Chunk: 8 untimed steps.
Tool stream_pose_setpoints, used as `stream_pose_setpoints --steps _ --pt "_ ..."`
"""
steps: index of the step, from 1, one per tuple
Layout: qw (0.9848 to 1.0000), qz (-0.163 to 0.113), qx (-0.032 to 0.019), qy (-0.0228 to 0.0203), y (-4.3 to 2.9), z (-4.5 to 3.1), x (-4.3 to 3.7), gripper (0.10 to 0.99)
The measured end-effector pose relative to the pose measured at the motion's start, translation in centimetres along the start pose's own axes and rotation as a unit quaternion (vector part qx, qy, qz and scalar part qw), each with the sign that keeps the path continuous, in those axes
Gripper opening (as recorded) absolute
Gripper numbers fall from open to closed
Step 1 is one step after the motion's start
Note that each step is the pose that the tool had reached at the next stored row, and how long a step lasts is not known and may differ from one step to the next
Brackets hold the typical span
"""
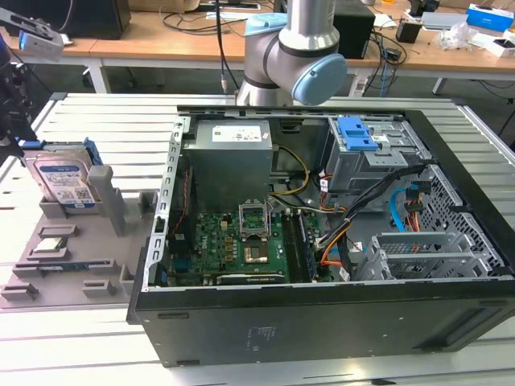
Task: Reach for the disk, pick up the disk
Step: 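Pick up the disk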
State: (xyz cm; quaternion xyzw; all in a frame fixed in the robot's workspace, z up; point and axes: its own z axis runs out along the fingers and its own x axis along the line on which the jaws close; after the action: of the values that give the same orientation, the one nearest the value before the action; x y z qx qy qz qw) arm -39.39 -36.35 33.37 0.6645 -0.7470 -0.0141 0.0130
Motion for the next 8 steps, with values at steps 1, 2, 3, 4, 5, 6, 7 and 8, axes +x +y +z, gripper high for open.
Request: stream_pose_setpoints --steps 1,2,3,4,5,6,7,8 --pt "1.0000 0.000 0.0000 0.0001 0.00 0.05 0.00 0.420" --pt "1.0000 0.000 -0.0002 0.0001 0.00 0.10 0.00 0.420" --pt "1.0000 0.000 -0.0002 0.0002 -0.01 0.13 0.00 0.420" --pt "1.0000 0.000 -0.0003 0.0002 -0.01 0.19 0.00 0.420" --pt "1.0000 0.000 -0.0004 0.0002 -0.01 0.23 0.00 0.420" --pt "1.0000 0.000 -0.0003 0.0002 -0.01 0.27 0.00 0.420" --pt "1.0000 0.000 -0.0003 0.0002 -0.01 0.32 0.00 0.420" --pt "1.0000 0.000 -0.0002 0.0001 -0.01 0.37 0.00 0.420"
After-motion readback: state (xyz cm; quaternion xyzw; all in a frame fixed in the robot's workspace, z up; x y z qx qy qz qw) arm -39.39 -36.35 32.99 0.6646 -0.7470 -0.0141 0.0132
